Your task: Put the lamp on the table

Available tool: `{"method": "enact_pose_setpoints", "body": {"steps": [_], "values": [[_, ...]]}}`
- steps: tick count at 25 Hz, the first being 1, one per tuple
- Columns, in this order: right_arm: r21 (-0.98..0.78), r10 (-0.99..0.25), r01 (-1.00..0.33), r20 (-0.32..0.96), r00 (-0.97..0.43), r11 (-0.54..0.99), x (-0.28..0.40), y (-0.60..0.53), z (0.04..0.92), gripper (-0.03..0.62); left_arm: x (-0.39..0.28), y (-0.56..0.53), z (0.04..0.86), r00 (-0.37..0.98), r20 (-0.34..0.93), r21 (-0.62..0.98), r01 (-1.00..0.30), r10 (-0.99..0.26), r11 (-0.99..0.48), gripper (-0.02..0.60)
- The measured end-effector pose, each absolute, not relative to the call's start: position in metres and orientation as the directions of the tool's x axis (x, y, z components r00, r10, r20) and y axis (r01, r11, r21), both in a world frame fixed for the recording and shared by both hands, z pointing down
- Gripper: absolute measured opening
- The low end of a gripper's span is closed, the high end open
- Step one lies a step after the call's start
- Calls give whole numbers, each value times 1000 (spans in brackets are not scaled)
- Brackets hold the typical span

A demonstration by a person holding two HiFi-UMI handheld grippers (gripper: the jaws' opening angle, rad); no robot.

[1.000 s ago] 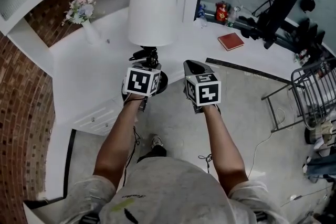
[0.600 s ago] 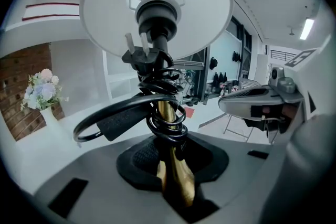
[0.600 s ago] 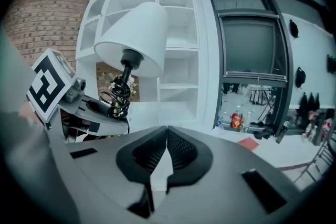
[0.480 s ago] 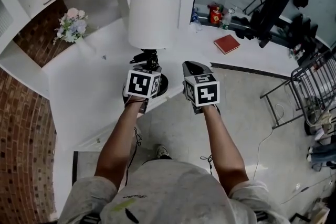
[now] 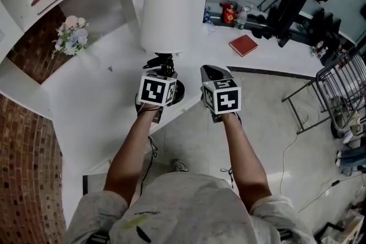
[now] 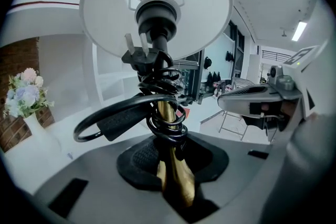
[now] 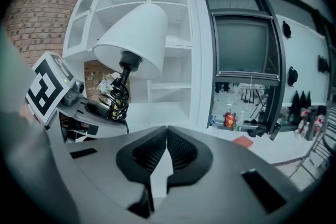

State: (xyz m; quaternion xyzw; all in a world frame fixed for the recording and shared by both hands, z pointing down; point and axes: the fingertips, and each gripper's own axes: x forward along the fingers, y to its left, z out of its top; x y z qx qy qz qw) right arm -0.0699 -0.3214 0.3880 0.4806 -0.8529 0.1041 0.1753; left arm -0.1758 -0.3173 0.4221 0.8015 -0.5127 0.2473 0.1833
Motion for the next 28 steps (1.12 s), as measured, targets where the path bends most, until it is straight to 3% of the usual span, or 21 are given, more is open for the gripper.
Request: {"method": "enact_pose_setpoints", "body": {"steps": [28], "values": [[7, -849, -916, 378, -369, 401, -22, -363, 396, 6, -124, -373, 444, 467, 583, 58, -840, -665, -539, 104]]}}
